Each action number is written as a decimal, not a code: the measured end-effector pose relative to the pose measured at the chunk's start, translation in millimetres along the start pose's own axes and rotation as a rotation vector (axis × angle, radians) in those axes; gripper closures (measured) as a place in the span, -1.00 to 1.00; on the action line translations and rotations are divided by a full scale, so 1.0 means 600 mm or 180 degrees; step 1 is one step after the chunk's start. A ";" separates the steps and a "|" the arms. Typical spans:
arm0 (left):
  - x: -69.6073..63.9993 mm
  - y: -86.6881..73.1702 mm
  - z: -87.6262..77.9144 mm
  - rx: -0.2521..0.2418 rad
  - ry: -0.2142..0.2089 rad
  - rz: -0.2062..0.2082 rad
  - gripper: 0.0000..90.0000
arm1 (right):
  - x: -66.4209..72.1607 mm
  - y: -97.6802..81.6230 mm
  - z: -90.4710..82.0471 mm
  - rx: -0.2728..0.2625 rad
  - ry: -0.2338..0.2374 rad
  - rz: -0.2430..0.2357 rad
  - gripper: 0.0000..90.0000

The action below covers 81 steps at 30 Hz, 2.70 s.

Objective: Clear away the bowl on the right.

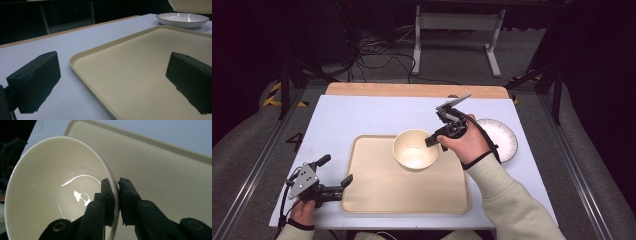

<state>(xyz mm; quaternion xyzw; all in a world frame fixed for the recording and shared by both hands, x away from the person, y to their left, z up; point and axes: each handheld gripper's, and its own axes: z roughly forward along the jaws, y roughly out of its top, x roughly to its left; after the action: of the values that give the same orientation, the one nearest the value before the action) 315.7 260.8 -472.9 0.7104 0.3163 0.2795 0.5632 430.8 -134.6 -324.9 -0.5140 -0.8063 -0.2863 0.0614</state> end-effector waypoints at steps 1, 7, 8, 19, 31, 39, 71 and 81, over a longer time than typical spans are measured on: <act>0.000 0.000 0.000 0.0000 0.0000 0.0000 -0.99 | 0.000 0.000 0.000 0.0000 0.0000 0.0000 0.84; 0.000 0.000 0.000 -0.0007 -0.0001 -0.0003 -0.99 | -0.001 -0.004 0.029 0.0096 -0.0046 -0.0025 0.83; 0.000 0.000 0.000 -0.0007 -0.0002 -0.0003 -0.99 | -0.001 -0.005 0.033 0.0110 -0.0048 -0.0021 0.83; 0.001 0.000 -0.001 -0.0020 -0.0031 -0.0003 -0.99 | -0.006 -0.013 0.079 0.0235 -0.0119 -0.0020 0.83; 0.002 -0.001 -0.002 -0.0051 -0.0086 -0.0009 -0.99 | -0.013 -0.017 0.112 0.0303 -0.0184 0.0028 0.82; 0.003 -0.002 -0.003 -0.0069 -0.0111 -0.0011 -0.99 | -0.015 -0.018 0.128 0.0336 -0.0215 0.0020 0.82; 0.004 -0.002 -0.003 -0.0063 -0.0107 -0.0058 -0.99 | -0.020 -0.023 0.121 0.0076 -0.0174 -0.0318 0.60; 0.004 -0.002 -0.002 -0.0059 -0.0109 -0.0036 -0.99 | -0.008 -0.029 0.088 -0.0313 -0.0127 -0.0643 0.42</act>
<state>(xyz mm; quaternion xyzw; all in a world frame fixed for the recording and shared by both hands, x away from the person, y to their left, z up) 316.3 264.0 -473.5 0.7080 0.3080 0.2671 0.5767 428.4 -116.0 -377.3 -0.4381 -0.8400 -0.3200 -0.0091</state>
